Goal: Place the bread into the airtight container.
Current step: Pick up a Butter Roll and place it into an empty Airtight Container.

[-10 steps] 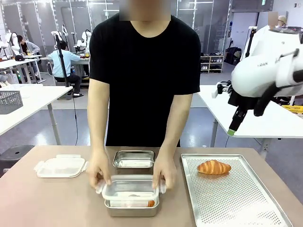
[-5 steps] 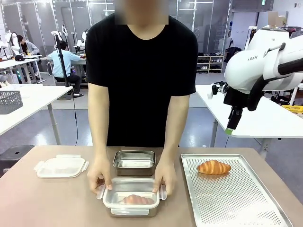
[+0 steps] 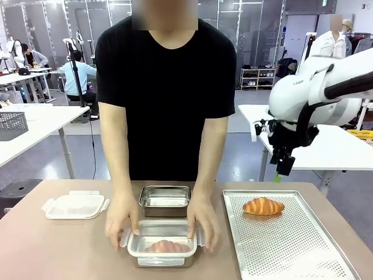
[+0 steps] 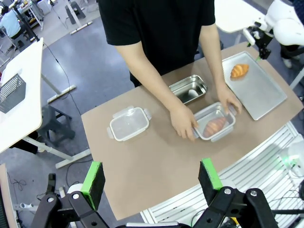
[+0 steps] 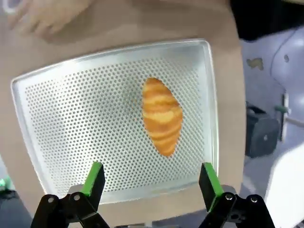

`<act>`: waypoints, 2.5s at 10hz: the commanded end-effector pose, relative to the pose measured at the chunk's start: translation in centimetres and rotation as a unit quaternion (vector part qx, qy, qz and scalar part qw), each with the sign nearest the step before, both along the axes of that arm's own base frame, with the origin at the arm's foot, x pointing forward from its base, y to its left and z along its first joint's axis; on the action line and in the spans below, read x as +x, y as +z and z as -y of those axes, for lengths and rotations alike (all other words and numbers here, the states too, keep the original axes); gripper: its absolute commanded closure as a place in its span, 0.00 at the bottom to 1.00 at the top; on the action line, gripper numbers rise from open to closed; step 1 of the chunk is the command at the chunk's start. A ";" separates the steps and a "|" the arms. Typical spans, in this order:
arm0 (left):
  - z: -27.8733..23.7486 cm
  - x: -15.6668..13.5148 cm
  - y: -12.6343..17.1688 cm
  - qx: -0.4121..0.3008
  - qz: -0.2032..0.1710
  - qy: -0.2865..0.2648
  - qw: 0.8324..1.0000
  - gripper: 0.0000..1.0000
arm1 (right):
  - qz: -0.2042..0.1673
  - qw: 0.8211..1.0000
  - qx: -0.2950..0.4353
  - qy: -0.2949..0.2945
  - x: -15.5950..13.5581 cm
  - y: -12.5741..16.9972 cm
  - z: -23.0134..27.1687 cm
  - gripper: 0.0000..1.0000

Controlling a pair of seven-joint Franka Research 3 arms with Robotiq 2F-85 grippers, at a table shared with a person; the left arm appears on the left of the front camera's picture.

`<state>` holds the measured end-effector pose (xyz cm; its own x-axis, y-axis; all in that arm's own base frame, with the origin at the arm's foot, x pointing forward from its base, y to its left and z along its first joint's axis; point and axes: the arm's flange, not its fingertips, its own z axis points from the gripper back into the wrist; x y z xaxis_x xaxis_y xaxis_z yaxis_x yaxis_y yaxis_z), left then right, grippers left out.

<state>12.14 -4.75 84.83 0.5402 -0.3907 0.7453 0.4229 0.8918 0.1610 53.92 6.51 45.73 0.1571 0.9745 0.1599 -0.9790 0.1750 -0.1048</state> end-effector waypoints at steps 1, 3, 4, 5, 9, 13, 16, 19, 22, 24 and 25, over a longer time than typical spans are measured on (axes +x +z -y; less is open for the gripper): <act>0.1 -0.6 0.2 0.000 0.006 -0.001 1.000 0.00 | 0.012 0.997 -0.012 0.082 1.4 -1.4 0.4 0.00; 0.1 -0.6 0.2 0.000 0.006 -0.001 1.000 0.00 | 0.009 0.993 -0.024 0.116 3.0 -4.1 -0.1 0.00; 0.1 -0.6 0.2 0.000 0.006 -0.001 1.000 0.00 | 0.001 0.992 -0.023 0.123 4.0 -5.2 -0.2 0.00; 0.1 -0.6 0.2 0.000 0.006 -0.001 1.000 0.00 | -0.008 0.993 -0.020 0.117 4.9 -6.4 -0.2 0.00; 0.1 -0.6 0.2 0.000 0.006 -0.001 1.000 0.00 | -0.045 0.993 -0.011 0.105 7.1 -11.1 -0.4 0.00; 0.1 -0.6 0.2 0.000 0.006 -0.001 1.000 0.00 | -0.076 0.992 -0.009 0.098 7.2 -13.4 -0.6 0.00; 0.1 -0.6 0.2 0.000 0.006 -0.001 1.000 0.00 | -0.096 0.991 -0.015 0.091 6.9 -14.8 -0.8 0.00; 0.1 -0.6 0.2 0.000 0.006 -0.001 1.000 0.00 | -0.101 0.991 -0.018 0.086 6.8 -15.7 -0.8 0.11; 0.1 -0.6 0.2 0.000 0.006 -0.001 1.000 0.00 | -0.103 0.991 -0.022 0.085 6.4 -15.6 -0.7 0.43; 0.1 -0.6 0.2 0.000 0.006 -0.001 1.000 0.00 | -0.107 0.991 -0.021 0.080 5.7 -14.4 -0.6 0.58; 0.1 -0.6 0.2 0.000 0.006 -0.001 1.000 0.00 | -0.090 0.994 -0.005 0.060 4.9 -12.2 0.1 0.58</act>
